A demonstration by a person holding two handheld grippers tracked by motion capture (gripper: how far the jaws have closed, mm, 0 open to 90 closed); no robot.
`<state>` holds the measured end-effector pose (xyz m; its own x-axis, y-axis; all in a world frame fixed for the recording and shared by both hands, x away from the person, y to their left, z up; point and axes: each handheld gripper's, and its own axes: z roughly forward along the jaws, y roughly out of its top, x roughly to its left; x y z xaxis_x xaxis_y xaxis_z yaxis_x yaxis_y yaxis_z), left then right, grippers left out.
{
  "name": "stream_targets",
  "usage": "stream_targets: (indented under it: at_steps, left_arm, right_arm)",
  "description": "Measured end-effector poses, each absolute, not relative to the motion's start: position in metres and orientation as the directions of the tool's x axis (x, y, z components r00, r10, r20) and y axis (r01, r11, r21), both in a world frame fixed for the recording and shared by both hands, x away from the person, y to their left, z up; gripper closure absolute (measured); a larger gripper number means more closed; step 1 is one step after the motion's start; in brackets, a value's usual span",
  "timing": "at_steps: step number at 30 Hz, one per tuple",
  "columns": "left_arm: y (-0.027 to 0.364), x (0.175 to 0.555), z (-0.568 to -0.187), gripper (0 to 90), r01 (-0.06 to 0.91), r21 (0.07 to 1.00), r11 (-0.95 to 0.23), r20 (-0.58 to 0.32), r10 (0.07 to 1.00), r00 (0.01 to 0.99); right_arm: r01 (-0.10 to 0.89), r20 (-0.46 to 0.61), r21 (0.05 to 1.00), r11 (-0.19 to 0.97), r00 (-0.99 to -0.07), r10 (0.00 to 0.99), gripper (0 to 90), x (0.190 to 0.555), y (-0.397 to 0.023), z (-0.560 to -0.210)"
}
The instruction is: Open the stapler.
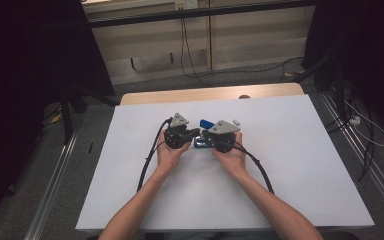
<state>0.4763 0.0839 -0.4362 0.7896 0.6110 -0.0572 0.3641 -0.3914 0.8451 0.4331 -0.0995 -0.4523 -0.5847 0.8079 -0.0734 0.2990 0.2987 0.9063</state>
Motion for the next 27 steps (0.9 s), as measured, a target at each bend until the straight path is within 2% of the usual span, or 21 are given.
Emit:
stream_targets:
  at_steps: [27]
  left_arm:
    - [0.0856,0.4745,-0.4457,90.0,0.365,0.841,-0.399,-0.045,0.621,0.783]
  right_arm:
    - [0.285,-0.039,0.93,0.234,-0.555,0.831,90.0,0.4354,-0.096,-0.448]
